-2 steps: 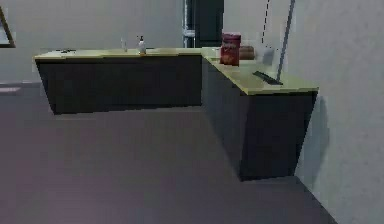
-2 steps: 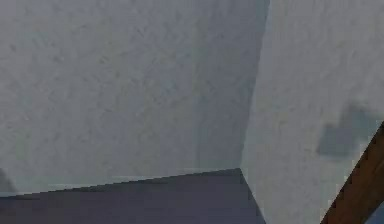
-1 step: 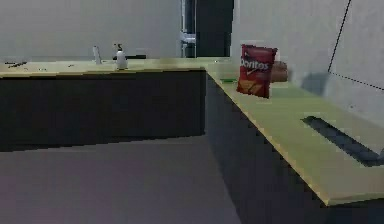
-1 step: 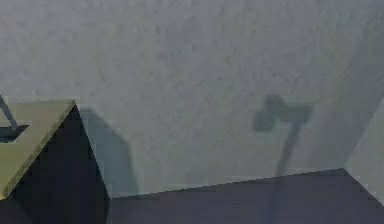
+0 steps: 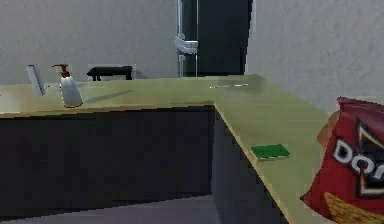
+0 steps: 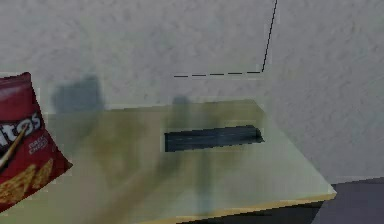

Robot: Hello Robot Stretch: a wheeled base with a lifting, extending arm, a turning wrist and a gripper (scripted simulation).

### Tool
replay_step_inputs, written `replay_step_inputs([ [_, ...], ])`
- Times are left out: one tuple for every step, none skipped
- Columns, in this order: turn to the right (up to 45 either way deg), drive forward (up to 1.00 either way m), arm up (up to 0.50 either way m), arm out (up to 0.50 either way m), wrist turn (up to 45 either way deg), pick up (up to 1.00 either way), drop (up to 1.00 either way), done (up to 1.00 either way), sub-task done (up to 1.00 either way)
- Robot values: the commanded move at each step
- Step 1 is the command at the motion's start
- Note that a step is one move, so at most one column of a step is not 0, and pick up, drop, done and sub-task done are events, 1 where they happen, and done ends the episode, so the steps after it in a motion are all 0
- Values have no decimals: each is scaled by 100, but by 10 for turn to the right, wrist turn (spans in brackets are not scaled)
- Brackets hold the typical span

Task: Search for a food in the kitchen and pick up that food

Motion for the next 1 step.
replay_step_inputs([
  [60, 0, 0, 0, 0, 0, 0, 0, 0],
])
